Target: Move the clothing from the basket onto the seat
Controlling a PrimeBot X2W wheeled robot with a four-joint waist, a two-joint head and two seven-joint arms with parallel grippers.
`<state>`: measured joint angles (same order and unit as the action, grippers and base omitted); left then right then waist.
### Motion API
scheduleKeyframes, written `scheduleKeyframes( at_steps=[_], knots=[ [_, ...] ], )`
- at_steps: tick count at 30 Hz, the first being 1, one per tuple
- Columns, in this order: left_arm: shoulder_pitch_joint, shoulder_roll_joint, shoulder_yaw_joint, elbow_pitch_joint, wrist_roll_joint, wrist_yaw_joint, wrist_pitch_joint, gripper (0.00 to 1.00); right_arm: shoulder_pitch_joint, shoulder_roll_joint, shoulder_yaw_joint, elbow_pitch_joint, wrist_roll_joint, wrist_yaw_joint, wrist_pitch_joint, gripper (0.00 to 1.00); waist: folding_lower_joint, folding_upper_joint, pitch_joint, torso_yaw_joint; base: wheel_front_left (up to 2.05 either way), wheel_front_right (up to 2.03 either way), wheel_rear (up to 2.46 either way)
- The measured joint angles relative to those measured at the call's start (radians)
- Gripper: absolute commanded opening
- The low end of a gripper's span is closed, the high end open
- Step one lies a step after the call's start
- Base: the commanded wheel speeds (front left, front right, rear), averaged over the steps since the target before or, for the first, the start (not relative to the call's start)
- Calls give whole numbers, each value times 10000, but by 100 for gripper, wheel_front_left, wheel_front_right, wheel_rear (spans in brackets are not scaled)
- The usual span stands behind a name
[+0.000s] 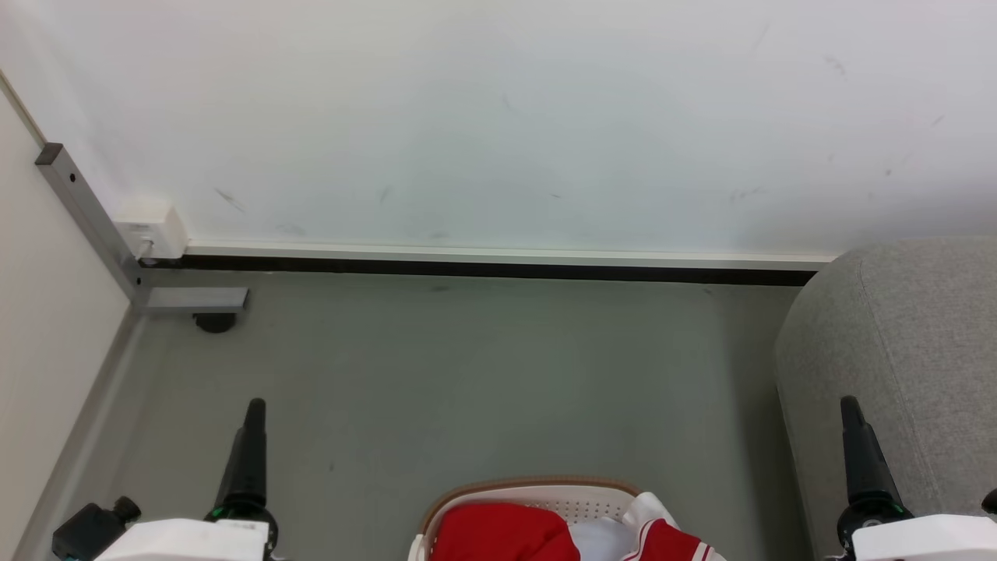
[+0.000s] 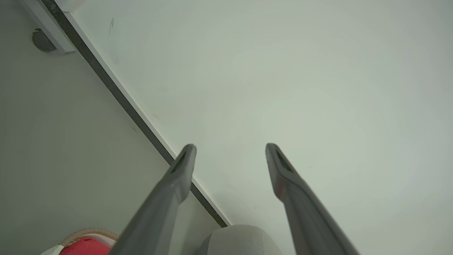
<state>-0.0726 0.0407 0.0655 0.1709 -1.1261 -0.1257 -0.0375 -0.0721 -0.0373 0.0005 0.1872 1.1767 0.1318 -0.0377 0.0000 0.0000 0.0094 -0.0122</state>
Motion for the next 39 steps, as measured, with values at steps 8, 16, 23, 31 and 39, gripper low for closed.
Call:
scheduleKeyframes(
  at_steps=[8,16,23,31,39],
  knots=[
    [1,6,-12,-196,1927,-2,-314,100,-24,-10,153,-33,-2104,0,-274,100,0,0,14,-43,0,0,0],
    [51,25,-190,-132,4199,8,-604,100,-34,-19,184,155,-3954,0,-606,100,0,0,8,-79,0,0,0],
    [97,86,-443,4,5219,146,-802,100,-76,-27,330,523,-5033,0,-794,100,0,0,8,-106,0,0,0],
    [103,222,-577,50,6218,387,-1045,100,-190,-35,360,746,-6029,0,-1047,100,0,0,11,-168,0,0,0],
    [105,309,-727,-8,6964,533,-1227,100,-278,-44,407,761,-6870,0,-1221,100,0,0,32,-216,0,0,0]
  ],
)
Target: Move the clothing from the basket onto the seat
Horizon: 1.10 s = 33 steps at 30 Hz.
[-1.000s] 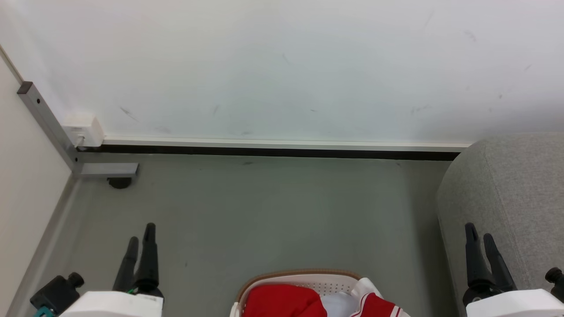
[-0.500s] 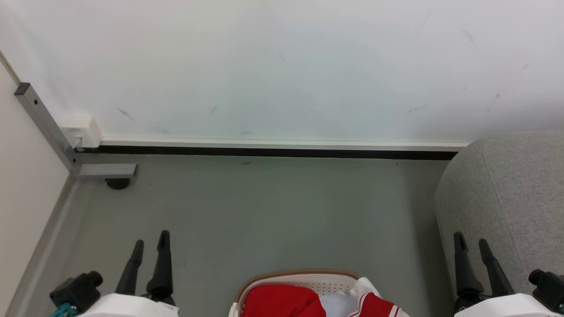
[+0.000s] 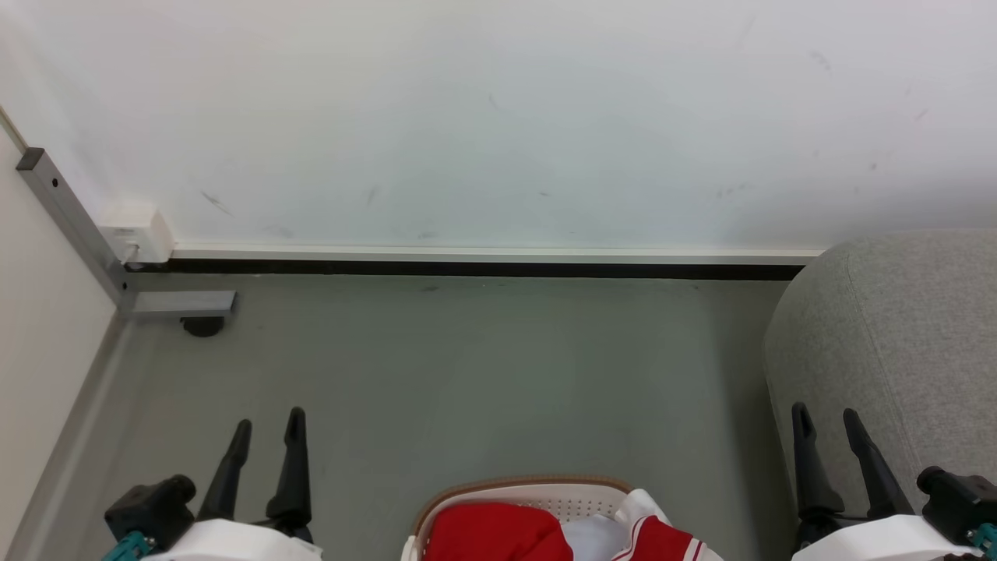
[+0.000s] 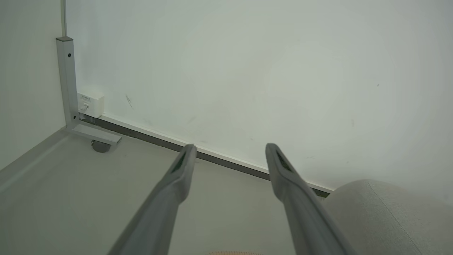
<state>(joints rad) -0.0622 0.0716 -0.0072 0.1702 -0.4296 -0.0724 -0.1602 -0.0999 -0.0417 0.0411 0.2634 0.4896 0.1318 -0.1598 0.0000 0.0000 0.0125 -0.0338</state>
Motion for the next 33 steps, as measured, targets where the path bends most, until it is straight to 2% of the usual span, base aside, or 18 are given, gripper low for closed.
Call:
scheduleKeyframes(
  at_steps=[33],
  knots=[
    [45,10,2,-240,2462,-77,-704,100,-138,-35,485,-142,-2502,0,-706,100,0,0,69,-173,0,0,0]
  ],
)
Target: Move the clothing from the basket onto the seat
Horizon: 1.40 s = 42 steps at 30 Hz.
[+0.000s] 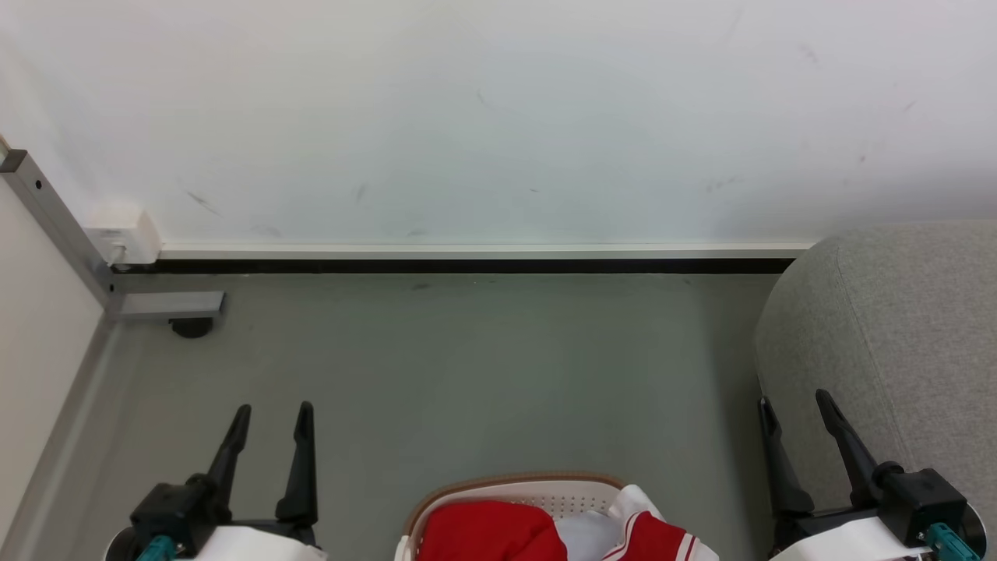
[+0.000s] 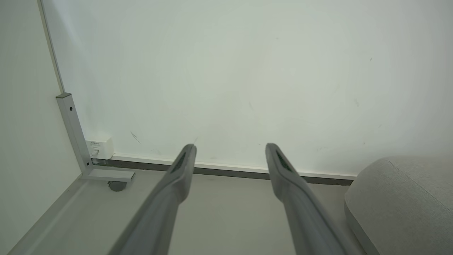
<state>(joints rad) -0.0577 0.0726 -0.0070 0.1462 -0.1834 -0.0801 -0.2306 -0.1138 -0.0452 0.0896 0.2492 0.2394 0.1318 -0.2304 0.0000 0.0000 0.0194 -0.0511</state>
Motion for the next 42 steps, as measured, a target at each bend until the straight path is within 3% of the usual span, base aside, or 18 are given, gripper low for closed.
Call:
scheduleKeyframes(
  at_steps=[17,42],
  knots=[
    [-37,-174,146,-21,1016,-186,-334,100,-29,-13,90,-178,-828,0,-328,100,0,0,96,-51,0,0,0],
    [-76,-230,309,121,972,-284,-336,100,-38,-21,36,-180,-631,0,-339,100,0,0,109,-73,0,0,0]
  ],
)
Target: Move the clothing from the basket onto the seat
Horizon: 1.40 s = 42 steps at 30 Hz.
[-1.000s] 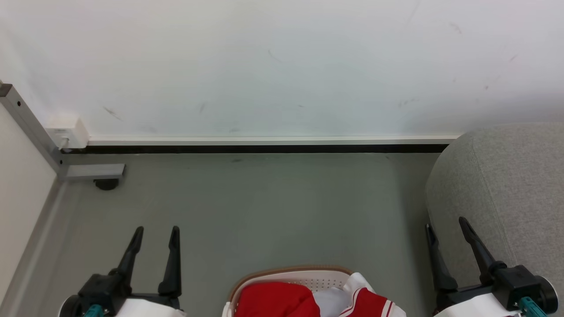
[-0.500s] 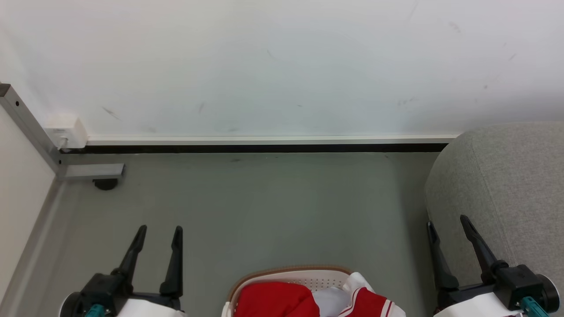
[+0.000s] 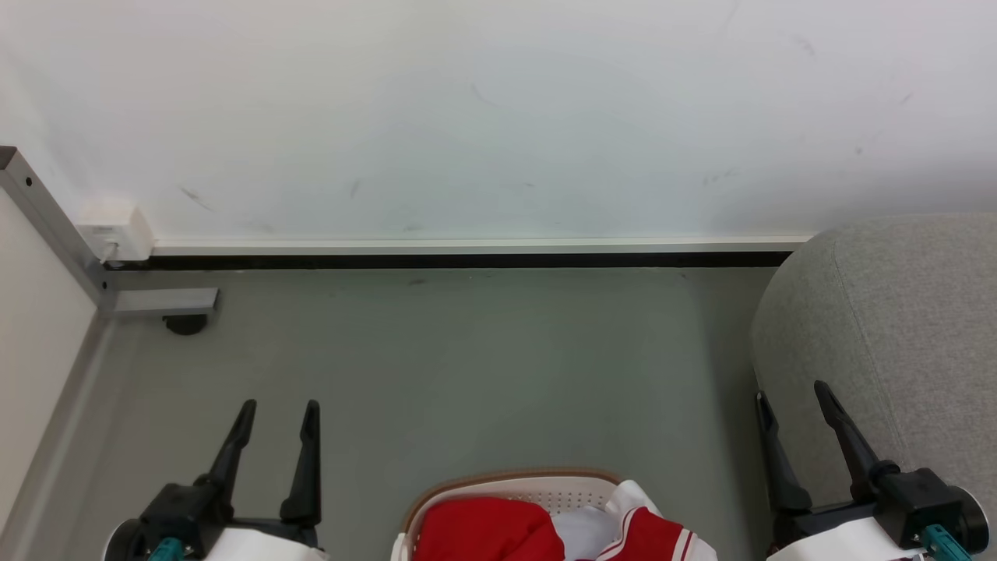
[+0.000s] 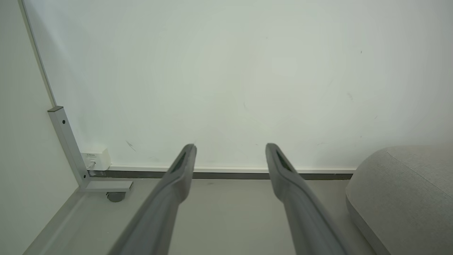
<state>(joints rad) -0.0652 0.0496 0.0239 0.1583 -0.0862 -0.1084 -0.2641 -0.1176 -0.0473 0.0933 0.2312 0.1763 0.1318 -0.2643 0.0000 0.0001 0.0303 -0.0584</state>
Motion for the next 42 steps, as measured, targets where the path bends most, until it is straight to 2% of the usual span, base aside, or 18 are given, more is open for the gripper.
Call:
scheduleKeyframes(
  at_steps=[17,26,36,40,42],
  knots=[
    [-212,-6,-207,159,-123,-69,0,100,-238,-2,-2,-159,203,0,0,100,0,0,507,-525,0,0,0],
    [-795,125,-533,535,-19,-159,-2,100,-521,-6,-8,-512,1152,0,0,100,0,0,1410,-1167,0,0,0],
    [-1742,704,-1534,2104,40,-230,-2,100,-972,-10,-4,-880,1411,0,-2,100,1,0,2735,-2052,0,0,0],
    [-2205,972,-2184,3212,-63,-230,-2,100,-1174,-13,-2,-1064,1419,0,-2,100,1,0,3279,-2383,0,0,0],
    [-2522,995,-2537,3820,-449,-230,-2,100,-1283,-15,-42,-1187,1421,0,-2,100,1,0,3549,-2536,0,0,0]
  ],
)
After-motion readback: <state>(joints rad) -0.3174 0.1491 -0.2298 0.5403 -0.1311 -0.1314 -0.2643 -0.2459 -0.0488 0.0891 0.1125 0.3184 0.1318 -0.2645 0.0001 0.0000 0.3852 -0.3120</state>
